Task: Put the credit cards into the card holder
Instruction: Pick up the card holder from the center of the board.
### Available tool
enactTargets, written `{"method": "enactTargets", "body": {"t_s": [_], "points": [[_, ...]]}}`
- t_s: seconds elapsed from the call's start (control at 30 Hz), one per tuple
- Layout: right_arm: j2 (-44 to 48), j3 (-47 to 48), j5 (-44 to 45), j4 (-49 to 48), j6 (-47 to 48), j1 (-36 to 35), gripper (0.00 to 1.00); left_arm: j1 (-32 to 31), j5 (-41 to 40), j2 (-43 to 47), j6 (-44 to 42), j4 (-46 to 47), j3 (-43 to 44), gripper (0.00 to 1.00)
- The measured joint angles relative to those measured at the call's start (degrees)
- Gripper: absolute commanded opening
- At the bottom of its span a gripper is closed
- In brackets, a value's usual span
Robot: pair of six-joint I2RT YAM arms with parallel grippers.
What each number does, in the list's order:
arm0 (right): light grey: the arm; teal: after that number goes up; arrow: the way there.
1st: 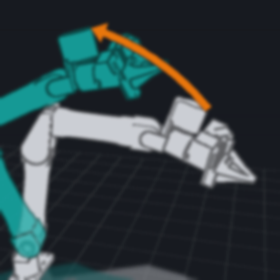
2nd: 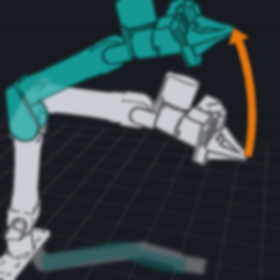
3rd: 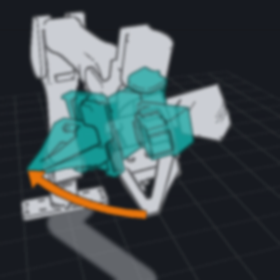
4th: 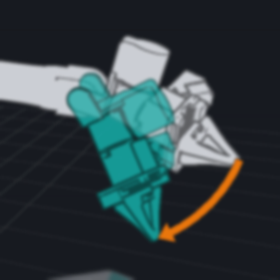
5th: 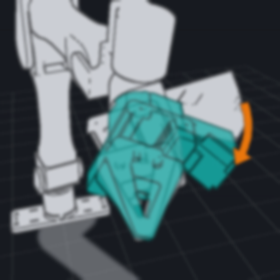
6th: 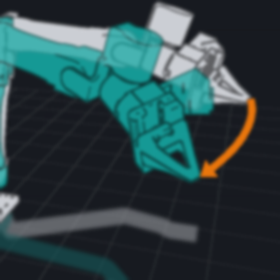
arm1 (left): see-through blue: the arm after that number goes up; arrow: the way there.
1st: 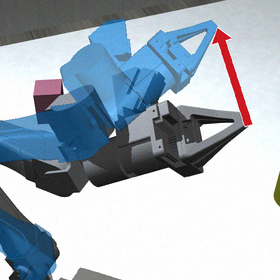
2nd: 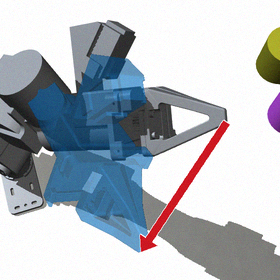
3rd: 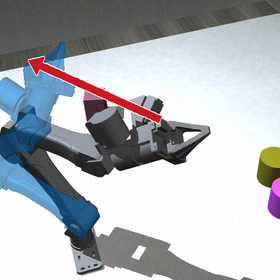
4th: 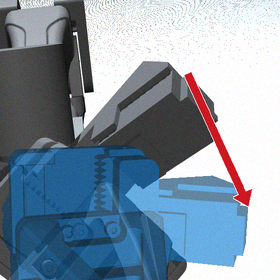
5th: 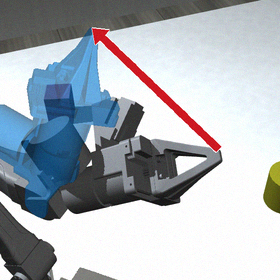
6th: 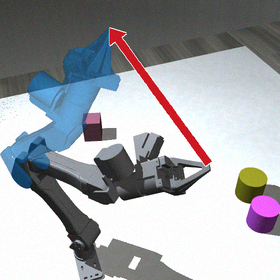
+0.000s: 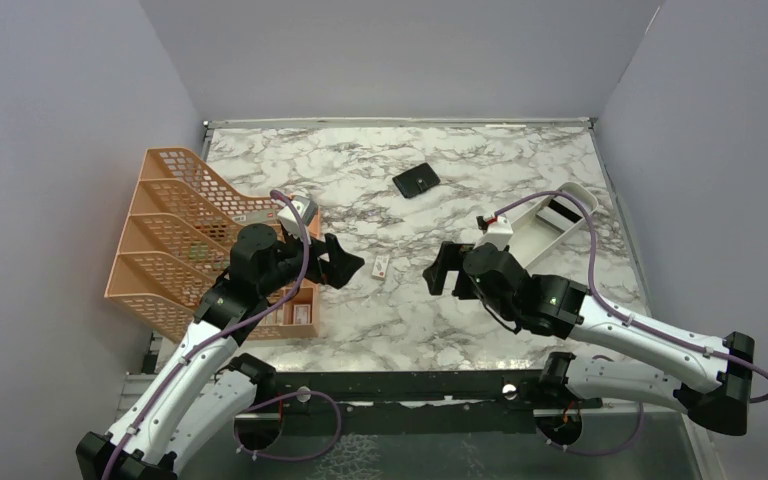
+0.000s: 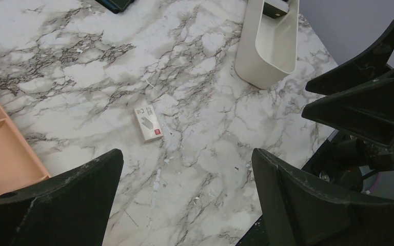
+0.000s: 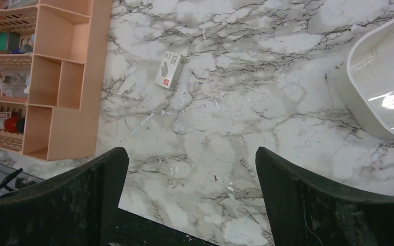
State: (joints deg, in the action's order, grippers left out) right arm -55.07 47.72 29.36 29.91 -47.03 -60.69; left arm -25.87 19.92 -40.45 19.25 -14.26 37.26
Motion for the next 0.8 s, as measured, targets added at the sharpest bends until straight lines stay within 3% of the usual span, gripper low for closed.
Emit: {"method": "enactTargets", "body": {"t_s": [0.23, 0.43, 0.8], "points": [[-1.4, 0.1, 1.8, -0.1, -0.3, 0.0, 1.00, 0.0, 0.0, 0.0, 0.0, 0.0, 0.0, 0.99], [-7.7, 3.8, 8.6, 0.2, -0.5, 0.0, 1.00, 0.0, -0.1, 0.0, 0.0, 0.0, -0.3, 0.99], [-29.4, 18.8, 16.6, -2.2, 23.2, 3.0, 0.99, 0.0, -0.5, 1.5, 0.0, -0.4, -0.6, 0.99]]}}
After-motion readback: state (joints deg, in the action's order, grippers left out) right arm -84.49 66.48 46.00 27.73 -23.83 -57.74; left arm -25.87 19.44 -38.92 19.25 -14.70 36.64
